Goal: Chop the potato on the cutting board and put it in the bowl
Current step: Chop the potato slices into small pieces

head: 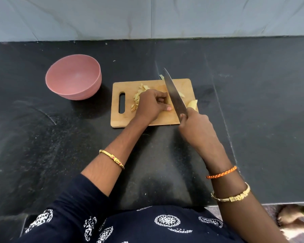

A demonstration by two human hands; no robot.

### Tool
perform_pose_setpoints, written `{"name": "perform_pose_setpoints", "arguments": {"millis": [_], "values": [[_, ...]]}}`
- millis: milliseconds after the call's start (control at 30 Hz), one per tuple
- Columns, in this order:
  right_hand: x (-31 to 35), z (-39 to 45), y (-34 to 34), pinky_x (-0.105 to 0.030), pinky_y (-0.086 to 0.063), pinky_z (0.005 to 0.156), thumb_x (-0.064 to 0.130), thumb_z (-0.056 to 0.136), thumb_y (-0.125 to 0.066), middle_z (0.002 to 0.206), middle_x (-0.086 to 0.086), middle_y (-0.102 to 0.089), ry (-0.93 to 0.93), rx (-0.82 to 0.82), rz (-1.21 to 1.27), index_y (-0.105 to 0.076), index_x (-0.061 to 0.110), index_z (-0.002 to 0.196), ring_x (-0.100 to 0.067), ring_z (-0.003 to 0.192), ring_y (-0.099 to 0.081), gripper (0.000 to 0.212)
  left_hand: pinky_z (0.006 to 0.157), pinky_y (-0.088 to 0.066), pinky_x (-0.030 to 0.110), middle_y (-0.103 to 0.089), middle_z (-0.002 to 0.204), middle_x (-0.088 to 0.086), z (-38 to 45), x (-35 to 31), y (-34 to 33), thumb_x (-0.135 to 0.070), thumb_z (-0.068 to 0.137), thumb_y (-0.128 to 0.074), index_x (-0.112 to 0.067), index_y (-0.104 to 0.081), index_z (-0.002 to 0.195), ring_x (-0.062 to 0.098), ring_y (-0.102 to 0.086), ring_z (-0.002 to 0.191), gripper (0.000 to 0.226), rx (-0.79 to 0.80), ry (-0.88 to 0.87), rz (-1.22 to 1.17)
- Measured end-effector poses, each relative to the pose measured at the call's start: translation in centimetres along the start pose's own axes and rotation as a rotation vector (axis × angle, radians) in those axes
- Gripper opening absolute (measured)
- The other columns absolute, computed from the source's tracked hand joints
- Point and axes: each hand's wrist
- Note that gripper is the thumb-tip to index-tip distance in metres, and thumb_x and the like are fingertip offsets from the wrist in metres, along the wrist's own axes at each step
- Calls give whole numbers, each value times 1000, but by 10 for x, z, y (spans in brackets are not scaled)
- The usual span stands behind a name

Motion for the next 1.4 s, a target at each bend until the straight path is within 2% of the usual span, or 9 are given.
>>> {"name": "perform_pose_setpoints", "arguments": {"millis": [200,300,533,867,967,1067,1233,1333,1400], "values": [[3,5,-3,-41,-52,80,31,101,-37,98,-9,-57,0,-6,29,-49,15,116,-25,89,-58,25,67,-42,-1,-69,104,10,0,2,1,-8,61,-84,0,-64,114,8,-59,83,57,-18,-2,-16],[4,5,-4,-36,-43,71,29,102,-35,93,-7,-49,0,-8,5,-47,13,117,-24,85,-52,25,69,-43,1,-69,105,9,1,3,0,-9,61,-85,-1,-64,114,10,-61,85,57,-28,-13,-9],[16,12,-5,-35,-38,71,23,100,-40,96,-7,-47,-22,-7,-24,-45,14,119,-22,86,-47,22,69,-43,-1,-68,107,9,2,4,1,-7,64,-83,-1,-64,114,9,-60,86,54,-12,-32,5],[14,16,-10,-38,-44,74,20,98,-42,93,-8,-46,-24,55,-36,-45,13,118,-24,87,-50,22,69,-41,-2,-69,102,9,0,7,0,-3,65,-81,-1,-64,113,9,-59,85,51,-40,-77,12],[3,5,-18,-40,-46,74,21,97,-42,96,-12,-50,-54,89,-43,-44,13,112,-30,93,-56,16,68,-40,-2,-69,102,10,-2,6,-1,-1,65,-79,-2,-64,113,8,-58,84,50,-56,-91,10],[-6,-6,-19,-39,-42,71,24,99,-38,91,-11,-46,-47,91,-73,-38,15,100,-31,88,-53,9,68,-40,-3,-69,104,9,-3,5,-1,-1,66,-79,-2,-64,114,6,-57,84,51,-55,-84,13],[-19,-23,-5,-39,-46,73,30,99,-36,90,-14,-54,-28,60,-39,-40,15,88,-34,83,-54,19,69,-40,-4,-67,107,9,-3,5,-1,-1,66,-79,-2,-62,117,6,-56,87,54,-31,-52,1],[-15,-22,2,-35,-39,65,31,99,-36,82,-12,-53,10,-38,48,-32,21,70,-32,77,-51,32,68,-40,-4,-67,106,9,-2,4,-1,-2,65,-81,0,-61,117,7,-57,87,55,-34,-30,-21],[-10,-15,3,-35,-40,65,31,99,-37,85,-13,-55,30,-47,57,-36,20,72,-31,78,-52,29,68,-40,-4,-67,105,9,-2,4,-1,-2,65,-81,0,-62,117,8,-57,86,55,-37,-26,-30]]}}
Point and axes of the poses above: each hand's wrist, its own z-axis towards the middle knuckle, its own y-axis out of the back of the hand, x = y × z
